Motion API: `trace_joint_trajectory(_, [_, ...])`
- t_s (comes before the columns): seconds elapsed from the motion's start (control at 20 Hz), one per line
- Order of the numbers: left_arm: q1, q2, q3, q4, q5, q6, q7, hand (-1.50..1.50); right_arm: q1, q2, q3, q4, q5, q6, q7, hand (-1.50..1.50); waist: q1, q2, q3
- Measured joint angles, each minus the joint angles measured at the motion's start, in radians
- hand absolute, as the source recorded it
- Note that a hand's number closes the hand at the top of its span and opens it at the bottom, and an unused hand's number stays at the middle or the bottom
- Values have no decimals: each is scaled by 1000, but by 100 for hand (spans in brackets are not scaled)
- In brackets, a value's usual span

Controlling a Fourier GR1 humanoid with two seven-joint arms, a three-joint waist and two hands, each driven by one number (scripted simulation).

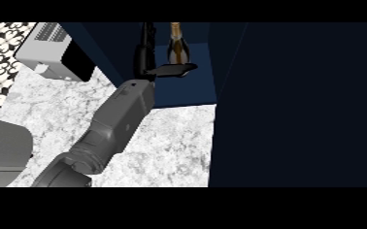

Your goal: Pick up the wine, place it into the cabinet and close the cabinet

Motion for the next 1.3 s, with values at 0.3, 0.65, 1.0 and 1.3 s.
trace_joint_trajectory(0.3, [21, 0, -40, -29, 58, -35, -10, -150, -4, 0, 26, -1, 9, -25, 7, -150, 0, -6, -1])
trace_joint_trajectory(0.65, [112, 1, -175, -142, 166, -20, 20, -150, -23, 0, 22, -2, 11, -45, 33, -150, 10, -15, -1])
trace_joint_trajectory(1.0, [313, 1, -415, -401, 297, 104, 51, -150, -30, -11, 0, -3, 18, -52, 38, -150, 39, -19, -1])
trace_joint_trajectory(1.3, [475, 1, -599, -671, 328, 275, 72, -150, -2, -17, -21, -9, 26, -49, 18, -150, 63, -20, -1])
